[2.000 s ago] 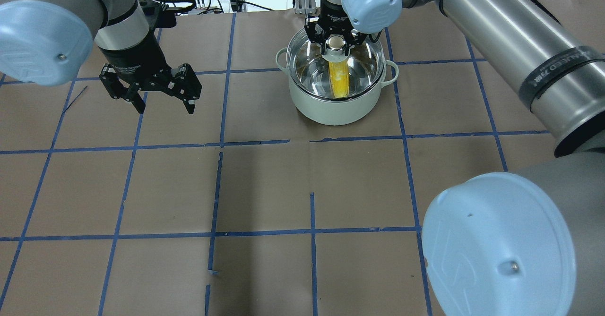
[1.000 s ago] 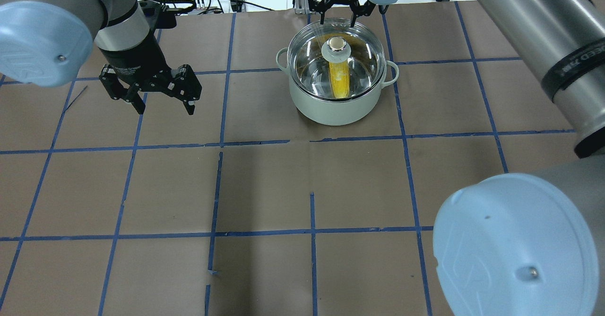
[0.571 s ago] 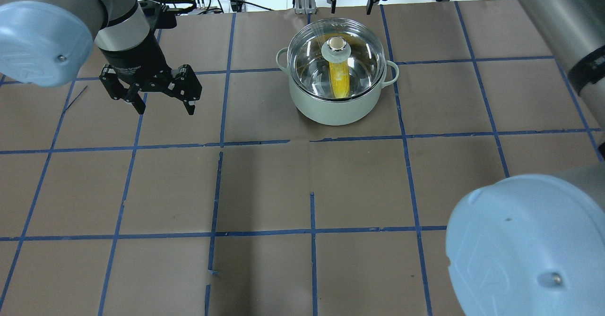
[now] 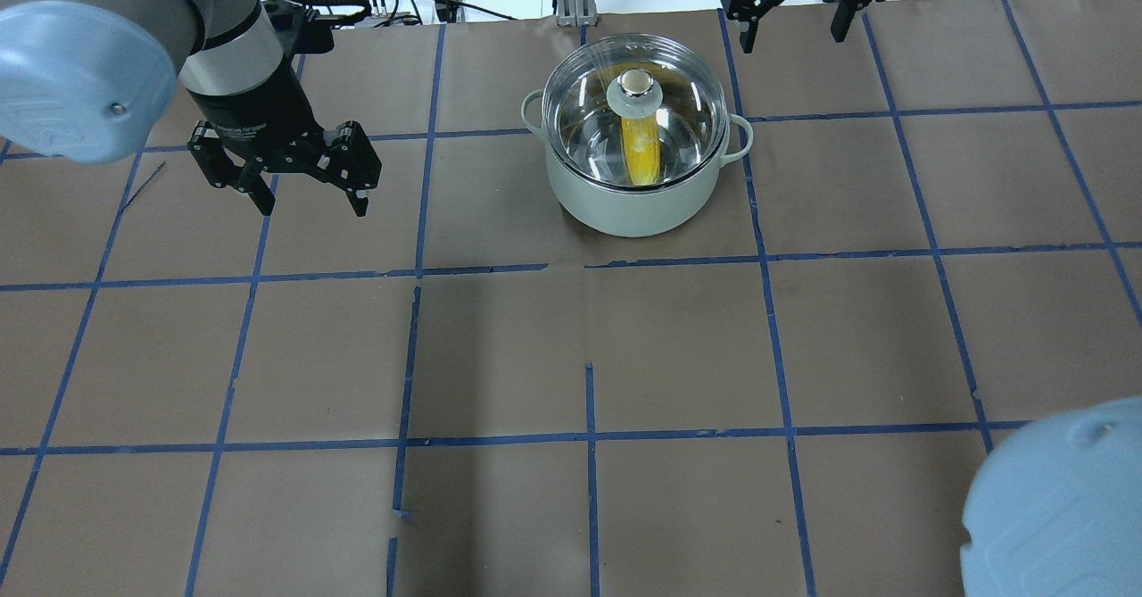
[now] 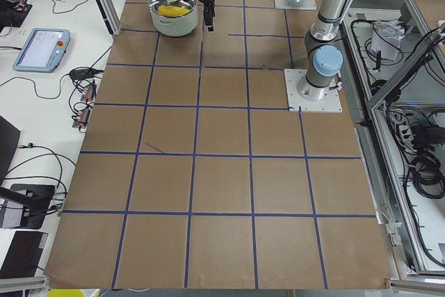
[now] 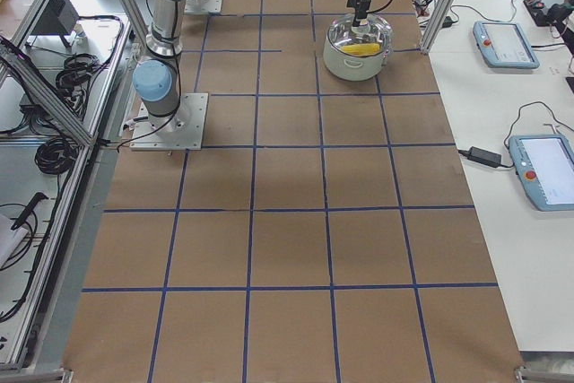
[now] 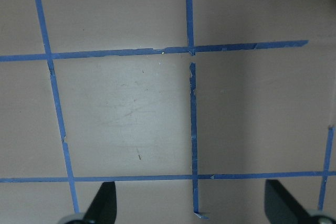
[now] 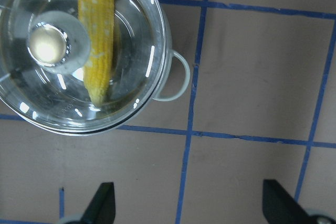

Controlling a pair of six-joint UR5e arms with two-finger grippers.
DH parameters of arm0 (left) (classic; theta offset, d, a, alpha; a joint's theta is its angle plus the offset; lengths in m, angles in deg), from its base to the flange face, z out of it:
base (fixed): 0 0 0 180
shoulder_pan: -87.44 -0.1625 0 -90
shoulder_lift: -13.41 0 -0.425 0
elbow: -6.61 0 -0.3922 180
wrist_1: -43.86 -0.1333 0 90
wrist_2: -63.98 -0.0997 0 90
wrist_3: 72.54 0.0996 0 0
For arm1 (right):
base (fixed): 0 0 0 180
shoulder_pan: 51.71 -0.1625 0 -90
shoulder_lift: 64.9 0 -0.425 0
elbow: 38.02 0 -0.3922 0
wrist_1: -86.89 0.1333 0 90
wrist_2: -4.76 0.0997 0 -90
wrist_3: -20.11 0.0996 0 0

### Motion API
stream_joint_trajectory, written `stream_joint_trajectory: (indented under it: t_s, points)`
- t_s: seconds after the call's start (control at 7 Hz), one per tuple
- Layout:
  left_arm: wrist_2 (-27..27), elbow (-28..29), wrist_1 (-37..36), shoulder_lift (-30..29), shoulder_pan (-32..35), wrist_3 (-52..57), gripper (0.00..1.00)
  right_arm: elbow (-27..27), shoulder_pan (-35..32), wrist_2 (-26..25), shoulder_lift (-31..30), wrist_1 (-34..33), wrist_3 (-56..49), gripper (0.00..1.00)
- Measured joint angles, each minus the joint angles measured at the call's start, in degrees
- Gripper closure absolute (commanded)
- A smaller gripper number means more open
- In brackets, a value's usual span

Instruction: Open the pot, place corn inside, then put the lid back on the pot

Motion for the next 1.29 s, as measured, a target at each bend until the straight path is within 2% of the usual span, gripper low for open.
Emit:
stream_joint_trajectory:
  t_s: [0.43,1.29]
  points:
    - [0.00,-0.08,0.01,-0.01,0.00,-0.02,0.00,7.69,0.74,-1.01,-3.91,-0.18,0.64,0.00]
    - [0.00,-0.26,0.01,-0.01,0.00,0.00,0.00,10.89,0.40,-0.74,-5.23,-1.01,4.91,0.00]
